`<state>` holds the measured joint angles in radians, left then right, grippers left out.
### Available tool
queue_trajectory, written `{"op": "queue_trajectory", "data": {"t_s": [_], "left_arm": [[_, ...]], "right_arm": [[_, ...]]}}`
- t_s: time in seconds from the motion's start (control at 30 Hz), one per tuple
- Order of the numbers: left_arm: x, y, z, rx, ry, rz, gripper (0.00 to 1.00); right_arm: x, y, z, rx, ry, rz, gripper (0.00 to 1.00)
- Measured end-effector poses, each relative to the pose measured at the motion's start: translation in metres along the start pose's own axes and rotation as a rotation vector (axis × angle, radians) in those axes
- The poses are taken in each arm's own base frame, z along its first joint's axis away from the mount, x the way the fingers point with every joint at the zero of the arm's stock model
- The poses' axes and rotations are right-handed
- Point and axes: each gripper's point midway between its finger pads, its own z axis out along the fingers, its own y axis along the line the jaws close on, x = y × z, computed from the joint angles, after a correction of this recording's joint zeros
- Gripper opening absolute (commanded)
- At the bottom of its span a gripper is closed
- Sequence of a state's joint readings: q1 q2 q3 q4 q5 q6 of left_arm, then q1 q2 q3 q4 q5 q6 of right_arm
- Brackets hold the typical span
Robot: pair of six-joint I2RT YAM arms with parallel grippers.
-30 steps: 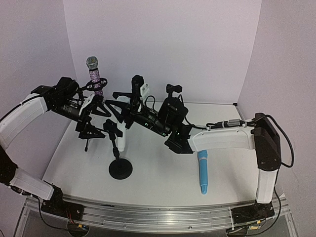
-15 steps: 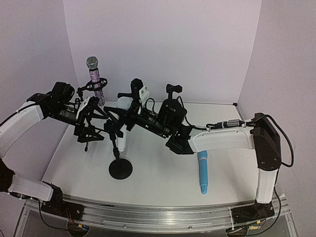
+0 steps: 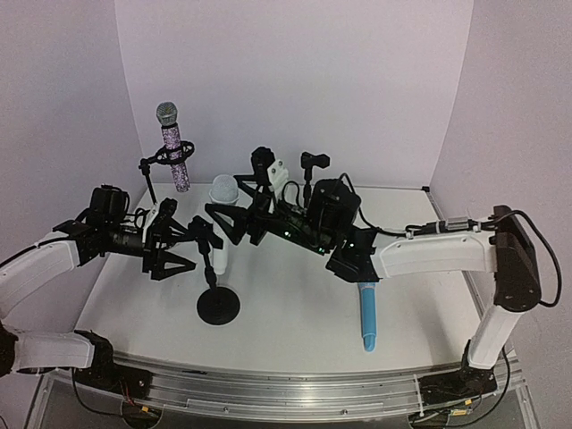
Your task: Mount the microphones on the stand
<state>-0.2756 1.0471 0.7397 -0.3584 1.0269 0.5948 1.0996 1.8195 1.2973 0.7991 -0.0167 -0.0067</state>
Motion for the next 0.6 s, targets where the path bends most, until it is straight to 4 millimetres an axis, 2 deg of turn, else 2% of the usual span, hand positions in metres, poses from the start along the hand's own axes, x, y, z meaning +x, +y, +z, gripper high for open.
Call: {"op": "queue_trajectory", "data": {"t_s": [0.13, 0.27, 0.6], "left_arm": [[0.003, 0.014, 0.007, -0.025, -0.014, -0.010, 0.78], [0.003, 0.024, 0.014, -0.033, -0.030, 0.001, 0.67], [0.013, 0.020, 0.032, 0.005, -0.037, 0.015, 0.41]], "right_arm": [[-0.015, -0.004, -0.022, 0.037, 0.013, -0.027, 0.92], [-0.028, -0.009, -0.042, 0.083, 0.010, -0.058, 0.93], [-0.030, -0.023, -0.075, 0.182, 0.047, -0.119, 0.94]]}}
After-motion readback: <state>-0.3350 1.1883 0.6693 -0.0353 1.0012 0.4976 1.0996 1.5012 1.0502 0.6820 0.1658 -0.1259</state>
